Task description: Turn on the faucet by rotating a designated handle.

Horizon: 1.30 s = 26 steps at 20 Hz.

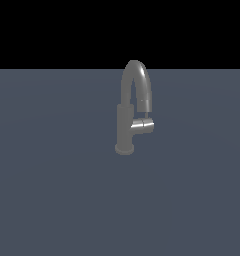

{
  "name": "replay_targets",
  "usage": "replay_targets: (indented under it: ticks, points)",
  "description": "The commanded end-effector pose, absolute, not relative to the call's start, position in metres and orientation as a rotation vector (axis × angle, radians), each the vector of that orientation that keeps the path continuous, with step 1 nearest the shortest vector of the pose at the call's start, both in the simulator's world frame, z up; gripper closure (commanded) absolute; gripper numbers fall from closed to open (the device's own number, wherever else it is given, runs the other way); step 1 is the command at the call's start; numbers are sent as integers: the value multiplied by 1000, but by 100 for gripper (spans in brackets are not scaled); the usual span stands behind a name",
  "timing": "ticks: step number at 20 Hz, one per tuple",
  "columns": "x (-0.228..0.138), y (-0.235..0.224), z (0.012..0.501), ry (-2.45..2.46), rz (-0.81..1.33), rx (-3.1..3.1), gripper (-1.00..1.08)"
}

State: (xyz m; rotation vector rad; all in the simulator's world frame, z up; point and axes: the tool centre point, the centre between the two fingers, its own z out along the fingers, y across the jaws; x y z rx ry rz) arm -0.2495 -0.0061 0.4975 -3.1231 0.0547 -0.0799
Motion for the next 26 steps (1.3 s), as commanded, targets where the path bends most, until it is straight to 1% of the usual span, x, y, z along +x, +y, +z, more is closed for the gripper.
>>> replay_targets:
  ticks: [1, 7, 13, 18, 26]
  points:
    - [-249, -6, 498, 55, -80, -3123, 108]
    - [-245, -6, 497, 69, -61, -3114, 108]
    - [-230, -7, 496, 112, -3, -3086, 108]
    - [-211, -9, 493, 170, 74, -3045, 108]
    - [-169, -14, 484, 291, 239, -2944, 108]
